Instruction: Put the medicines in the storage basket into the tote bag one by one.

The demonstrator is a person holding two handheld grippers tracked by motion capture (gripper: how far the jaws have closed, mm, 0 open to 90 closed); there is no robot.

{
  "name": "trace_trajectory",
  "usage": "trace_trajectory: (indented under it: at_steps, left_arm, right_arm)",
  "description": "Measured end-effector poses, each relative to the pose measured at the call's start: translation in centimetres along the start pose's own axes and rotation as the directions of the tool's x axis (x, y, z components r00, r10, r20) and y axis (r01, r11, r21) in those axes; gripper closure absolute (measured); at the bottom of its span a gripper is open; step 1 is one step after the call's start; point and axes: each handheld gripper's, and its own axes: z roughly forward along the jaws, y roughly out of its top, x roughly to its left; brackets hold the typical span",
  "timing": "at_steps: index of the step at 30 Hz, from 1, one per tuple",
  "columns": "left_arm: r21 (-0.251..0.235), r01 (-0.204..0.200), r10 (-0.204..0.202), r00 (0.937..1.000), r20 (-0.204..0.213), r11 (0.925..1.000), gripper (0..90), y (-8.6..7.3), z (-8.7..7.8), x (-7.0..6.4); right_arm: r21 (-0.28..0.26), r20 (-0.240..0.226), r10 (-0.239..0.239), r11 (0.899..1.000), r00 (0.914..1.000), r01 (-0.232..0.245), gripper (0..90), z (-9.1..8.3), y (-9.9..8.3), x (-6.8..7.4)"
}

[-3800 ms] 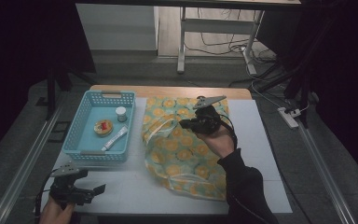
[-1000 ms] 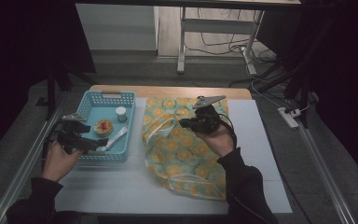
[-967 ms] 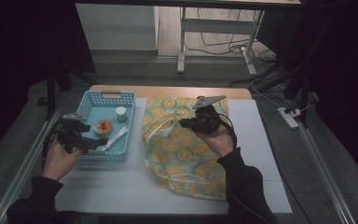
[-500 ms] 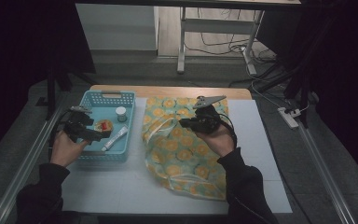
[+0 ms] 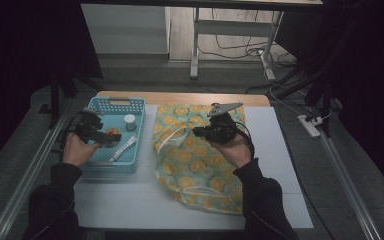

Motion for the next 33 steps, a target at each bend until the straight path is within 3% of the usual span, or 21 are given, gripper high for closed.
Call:
trace_trajectory:
  at_steps: [13, 18, 24, 30, 33]
  left_arm:
    - [0.088, 0.000, 0.005, 0.9981, -0.061, 0.9961, 0.0, 0.6, 2.8, 1.7]
    - [0.125, 0.011, -0.004, 0.9982, -0.060, 0.9920, 0.0, 0.8, 3.9, 2.2]
    - [0.198, 0.022, -0.013, 0.9988, -0.048, 0.9799, 0.0, 0.7, 4.9, 2.5]
    - [0.270, 0.062, -0.036, 0.9945, -0.098, 0.9609, 0.1, 1.0, 5.8, 2.5]
    - [0.289, 0.058, -0.024, 0.9924, -0.120, 0.9555, 4.0, 1.0, 6.0, 2.3]
  right_arm:
    - [0.003, -0.001, 0.001, 1.000, 1.0000, -0.001, 89.5, 0.0, 0.0, 0.0]
    - [0.005, 0.000, 0.000, 1.000, 1.0000, 0.000, 89.6, 0.1, -0.1, -0.1]
    - [0.006, -0.002, 0.001, 1.000, 1.0000, -0.001, 89.5, 0.0, -0.1, -0.1]
    - [0.007, -0.006, -0.002, 1.000, 1.0000, 0.002, 89.5, 0.1, -0.1, 0.0]
    - [0.008, -0.008, -0.001, 1.000, 1.0000, 0.001, 89.5, 0.1, -0.1, 0.0]
